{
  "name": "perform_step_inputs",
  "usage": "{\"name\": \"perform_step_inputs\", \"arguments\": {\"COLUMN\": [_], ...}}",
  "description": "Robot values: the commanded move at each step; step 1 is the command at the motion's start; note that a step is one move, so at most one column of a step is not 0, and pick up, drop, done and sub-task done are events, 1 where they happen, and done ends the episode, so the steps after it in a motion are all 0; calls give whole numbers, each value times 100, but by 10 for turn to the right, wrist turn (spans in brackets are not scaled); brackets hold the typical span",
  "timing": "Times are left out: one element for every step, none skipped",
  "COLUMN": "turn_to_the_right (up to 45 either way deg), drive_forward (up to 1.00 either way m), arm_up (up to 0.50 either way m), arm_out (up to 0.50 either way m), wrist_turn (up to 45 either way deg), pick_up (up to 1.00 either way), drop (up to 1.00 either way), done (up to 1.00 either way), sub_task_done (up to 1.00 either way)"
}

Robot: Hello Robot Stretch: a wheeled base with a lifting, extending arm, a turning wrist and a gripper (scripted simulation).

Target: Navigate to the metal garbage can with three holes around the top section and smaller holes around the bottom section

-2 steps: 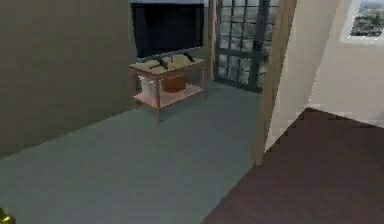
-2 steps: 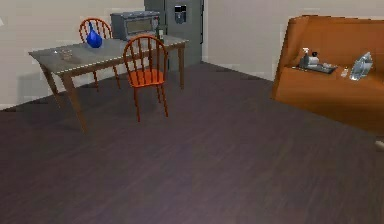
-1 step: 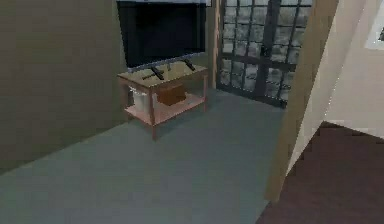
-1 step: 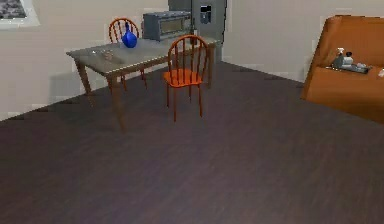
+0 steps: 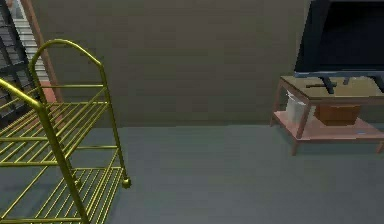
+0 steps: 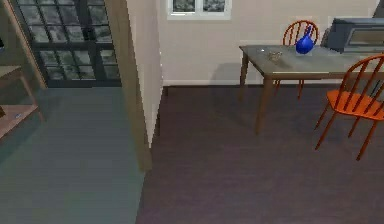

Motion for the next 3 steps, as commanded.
{"name": "perform_step_inputs", "arguments": {"turn_to_the_right": [-30, 0, -30], "drive_forward": [0, 60, 0], "arm_up": [0, 0, 0], "arm_out": [0, 0, 0], "wrist_turn": [0, 0, 0], "pick_up": [0, 0, 0], "drop": [0, 0, 0], "done": [0, 0, 0], "sub_task_done": [0, 0, 0]}}
